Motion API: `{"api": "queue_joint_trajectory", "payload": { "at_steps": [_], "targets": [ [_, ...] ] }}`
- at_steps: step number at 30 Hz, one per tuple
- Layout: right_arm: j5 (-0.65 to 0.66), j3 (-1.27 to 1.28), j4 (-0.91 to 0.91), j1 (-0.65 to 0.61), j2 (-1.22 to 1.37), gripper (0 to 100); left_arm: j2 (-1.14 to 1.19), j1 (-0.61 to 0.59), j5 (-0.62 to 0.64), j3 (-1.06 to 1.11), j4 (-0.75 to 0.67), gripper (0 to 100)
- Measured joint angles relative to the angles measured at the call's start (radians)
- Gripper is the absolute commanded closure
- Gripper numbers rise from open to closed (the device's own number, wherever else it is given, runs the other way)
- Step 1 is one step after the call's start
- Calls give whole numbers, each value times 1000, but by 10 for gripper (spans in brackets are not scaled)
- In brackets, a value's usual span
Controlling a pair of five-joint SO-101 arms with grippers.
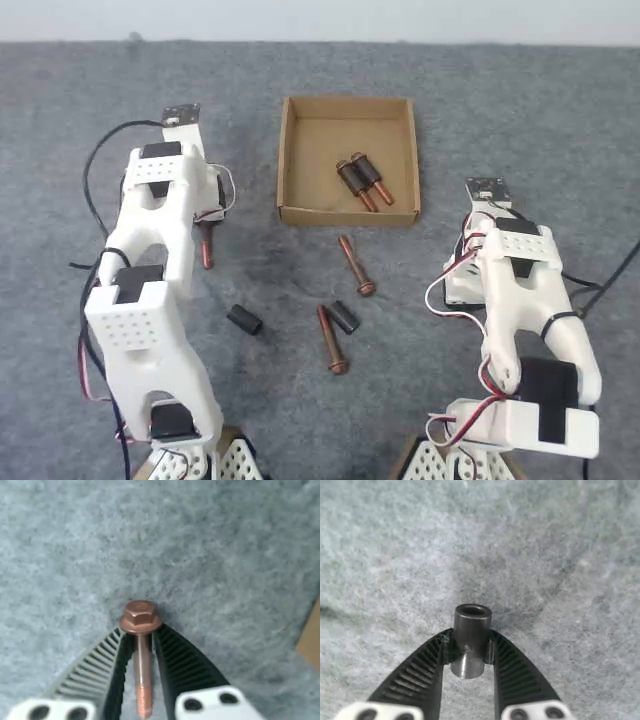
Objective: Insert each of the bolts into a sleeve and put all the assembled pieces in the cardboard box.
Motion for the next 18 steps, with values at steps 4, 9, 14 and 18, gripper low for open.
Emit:
{"api": "queue_joint_trajectory", "payload": {
  "at_steps": [4,9,14,18],
  "targets": [
    [0,-38,0,0,0,991,-77,-11,-14,123,-72,991],
    [0,-107,0,-3,0,991,-242,-11,-40,338,-235,991],
    [0,-170,0,-49,0,991,-365,17,-40,486,-327,991],
    [3,-215,0,-106,0,990,-405,12,-40,522,-368,991]
  ]
}}
